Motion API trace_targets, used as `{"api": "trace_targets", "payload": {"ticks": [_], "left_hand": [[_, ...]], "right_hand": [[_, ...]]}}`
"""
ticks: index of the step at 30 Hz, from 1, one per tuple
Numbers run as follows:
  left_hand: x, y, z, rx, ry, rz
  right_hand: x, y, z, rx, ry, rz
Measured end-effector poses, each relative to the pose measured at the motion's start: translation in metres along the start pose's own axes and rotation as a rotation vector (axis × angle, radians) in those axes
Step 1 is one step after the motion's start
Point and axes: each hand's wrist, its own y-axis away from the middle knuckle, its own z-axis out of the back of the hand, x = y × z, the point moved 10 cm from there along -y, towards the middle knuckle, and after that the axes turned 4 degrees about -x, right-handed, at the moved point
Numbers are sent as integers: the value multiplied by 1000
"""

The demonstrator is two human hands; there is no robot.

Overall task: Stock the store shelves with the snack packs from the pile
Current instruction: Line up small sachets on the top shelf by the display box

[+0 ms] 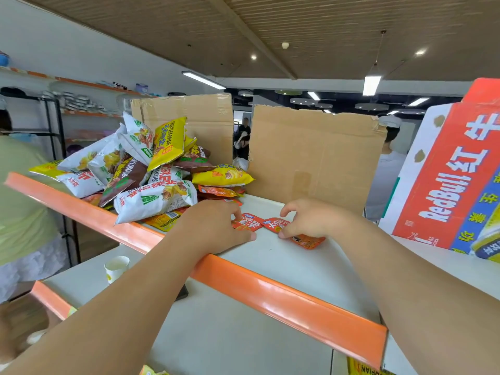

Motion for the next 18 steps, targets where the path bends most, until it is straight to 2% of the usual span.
{"api": "trace_targets", "payload": {"ticks": [4,11,15,18], "left_hand": [[-10,-10,-6,69,-55,-47],[-34,-16,-3,75,-265,-167],[-28,-27,1,55,-203,-159],[-23,-30,4,-21,-125,-139]], "right_hand": [[-3,-1,0,3,-13,-7],[-9,2,7,-19,-42,-3],[-18,1,14,-55,-75,-16],[-23,-1,18,-87,-131,-22]]}}
